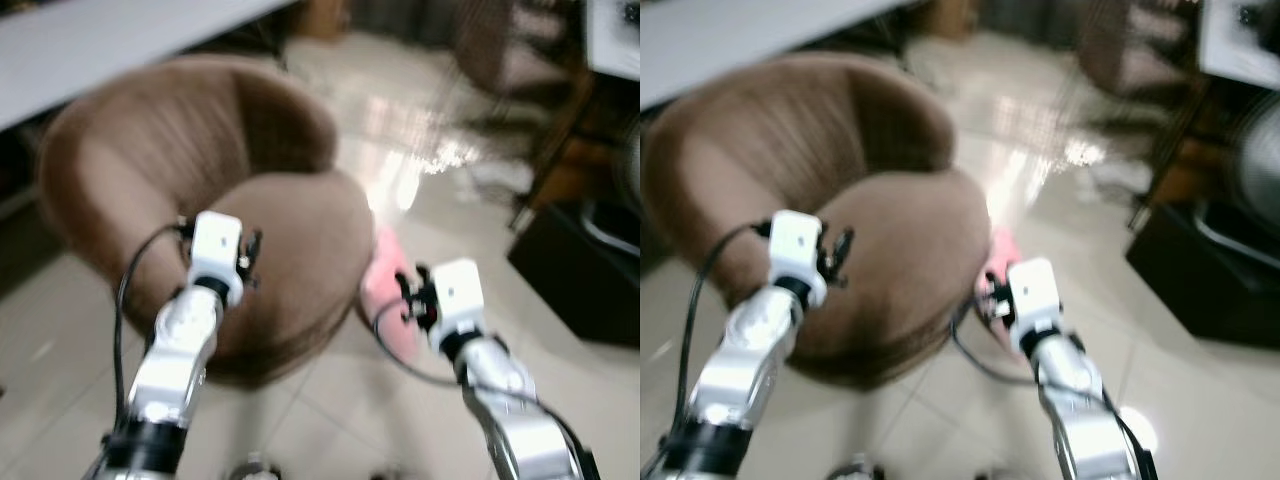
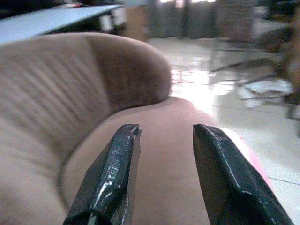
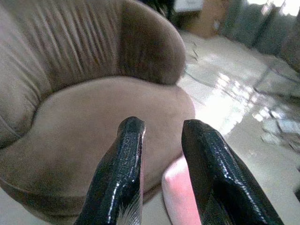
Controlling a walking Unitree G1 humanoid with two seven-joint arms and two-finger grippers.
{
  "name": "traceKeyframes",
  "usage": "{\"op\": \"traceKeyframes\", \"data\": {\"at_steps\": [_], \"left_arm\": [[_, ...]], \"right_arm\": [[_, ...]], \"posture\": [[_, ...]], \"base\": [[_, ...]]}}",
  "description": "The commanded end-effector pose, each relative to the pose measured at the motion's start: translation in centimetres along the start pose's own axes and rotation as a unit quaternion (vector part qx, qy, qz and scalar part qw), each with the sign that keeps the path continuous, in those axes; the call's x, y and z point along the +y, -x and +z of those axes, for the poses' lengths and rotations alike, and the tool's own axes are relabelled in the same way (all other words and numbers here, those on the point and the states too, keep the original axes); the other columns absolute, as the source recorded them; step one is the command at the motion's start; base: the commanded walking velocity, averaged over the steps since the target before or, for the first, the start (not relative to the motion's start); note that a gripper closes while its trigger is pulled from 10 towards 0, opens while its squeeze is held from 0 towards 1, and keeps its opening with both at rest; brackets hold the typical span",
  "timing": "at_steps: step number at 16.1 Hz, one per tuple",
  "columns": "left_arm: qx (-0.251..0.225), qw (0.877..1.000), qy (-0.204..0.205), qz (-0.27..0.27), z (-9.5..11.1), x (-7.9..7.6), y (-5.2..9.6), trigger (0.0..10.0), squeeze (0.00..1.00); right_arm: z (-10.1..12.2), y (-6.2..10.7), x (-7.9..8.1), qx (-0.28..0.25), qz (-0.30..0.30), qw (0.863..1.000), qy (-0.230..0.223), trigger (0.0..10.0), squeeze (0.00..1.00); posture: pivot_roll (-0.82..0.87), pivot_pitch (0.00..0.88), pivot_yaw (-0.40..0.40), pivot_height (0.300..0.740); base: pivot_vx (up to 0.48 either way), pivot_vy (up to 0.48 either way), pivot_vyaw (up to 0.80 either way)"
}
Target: Move the pillow to the sofa from floor
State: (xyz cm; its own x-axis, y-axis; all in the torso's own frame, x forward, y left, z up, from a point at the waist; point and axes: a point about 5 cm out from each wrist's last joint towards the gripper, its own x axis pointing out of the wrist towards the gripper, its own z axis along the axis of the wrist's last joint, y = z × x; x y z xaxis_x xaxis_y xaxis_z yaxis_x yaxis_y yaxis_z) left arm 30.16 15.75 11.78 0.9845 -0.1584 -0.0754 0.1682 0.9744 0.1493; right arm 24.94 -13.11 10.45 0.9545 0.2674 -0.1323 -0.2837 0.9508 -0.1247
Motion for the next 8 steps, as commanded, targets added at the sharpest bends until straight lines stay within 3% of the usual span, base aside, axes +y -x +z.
{"op": "traceKeyframes", "data": {"at_steps": [1,8], "left_arm": [[-0.003,1.000,-0.004,0.000,0.36,-0.29,-0.22,10.0,0.00],[-0.006,1.000,-0.010,0.011,0.67,-0.32,-0.50,10.0,0.00]], "right_arm": [[-0.32,0.08,-0.86,0.006,-0.017,1.000,0.006,10.0,0.00],[-0.38,-0.22,-0.97,0.004,-0.020,1.000,0.012,10.0,0.00]], "posture": [[-0.06,0.042,0.047,0.740],[-0.06,0.046,0.050,0.740]], "base": [[0.000,-0.480,0.80],[0.000,-0.480,0.80]]}}
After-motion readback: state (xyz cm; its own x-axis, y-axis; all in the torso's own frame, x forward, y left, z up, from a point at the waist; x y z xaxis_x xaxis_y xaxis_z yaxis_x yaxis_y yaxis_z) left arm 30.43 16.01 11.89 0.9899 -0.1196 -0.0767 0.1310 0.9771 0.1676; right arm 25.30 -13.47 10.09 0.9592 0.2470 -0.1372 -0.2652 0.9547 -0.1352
